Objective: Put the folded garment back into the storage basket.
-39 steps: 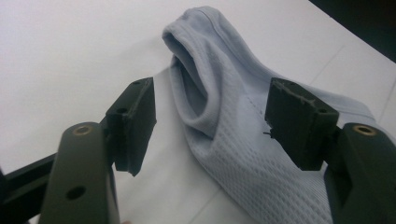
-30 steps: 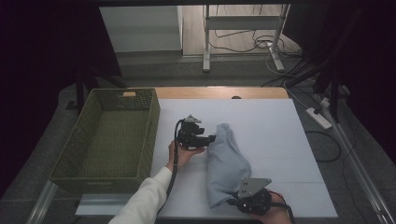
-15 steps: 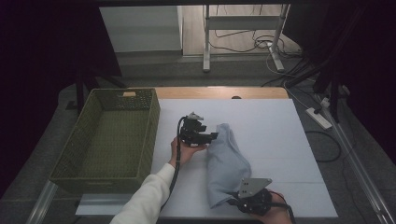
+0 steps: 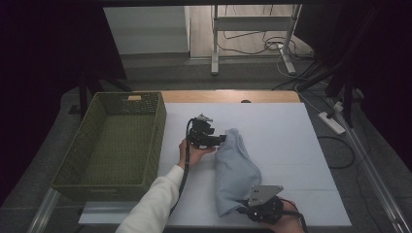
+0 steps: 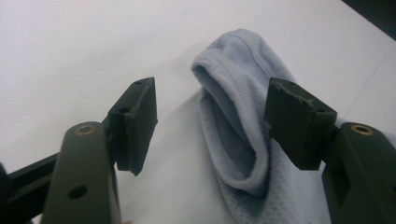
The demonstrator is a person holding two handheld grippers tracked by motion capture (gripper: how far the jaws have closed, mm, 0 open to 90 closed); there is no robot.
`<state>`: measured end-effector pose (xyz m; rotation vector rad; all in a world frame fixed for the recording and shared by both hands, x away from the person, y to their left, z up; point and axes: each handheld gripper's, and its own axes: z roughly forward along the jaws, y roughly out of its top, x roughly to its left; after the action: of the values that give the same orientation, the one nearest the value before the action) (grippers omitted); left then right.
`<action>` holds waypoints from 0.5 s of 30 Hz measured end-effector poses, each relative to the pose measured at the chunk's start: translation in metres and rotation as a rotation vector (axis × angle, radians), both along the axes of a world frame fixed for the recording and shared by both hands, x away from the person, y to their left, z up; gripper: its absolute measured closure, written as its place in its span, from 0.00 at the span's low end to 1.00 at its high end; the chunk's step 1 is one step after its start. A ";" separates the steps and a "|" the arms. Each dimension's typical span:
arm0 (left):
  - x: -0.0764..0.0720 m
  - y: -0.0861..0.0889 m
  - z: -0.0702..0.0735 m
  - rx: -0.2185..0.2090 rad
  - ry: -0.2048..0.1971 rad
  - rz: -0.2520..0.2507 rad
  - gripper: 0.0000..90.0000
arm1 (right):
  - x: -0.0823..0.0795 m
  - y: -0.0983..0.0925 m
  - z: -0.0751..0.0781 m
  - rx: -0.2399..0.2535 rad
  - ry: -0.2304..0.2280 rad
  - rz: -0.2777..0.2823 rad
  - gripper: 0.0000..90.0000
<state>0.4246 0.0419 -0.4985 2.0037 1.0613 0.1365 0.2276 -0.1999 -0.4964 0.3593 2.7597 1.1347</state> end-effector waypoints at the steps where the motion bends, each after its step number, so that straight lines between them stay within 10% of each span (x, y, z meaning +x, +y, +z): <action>1: 0.002 -0.001 -0.001 0.002 0.003 0.000 0.39 | 0.000 0.000 0.000 -0.002 0.001 0.001 0.88; 15: 0.021 -0.020 -0.019 0.028 0.027 -0.031 0.39 | 0.000 0.000 -0.001 -0.004 0.005 0.004 0.88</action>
<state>0.4458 0.0221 -0.5172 2.0519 1.0502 0.1086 0.2280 -0.2001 -0.4971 0.3567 2.7680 1.1305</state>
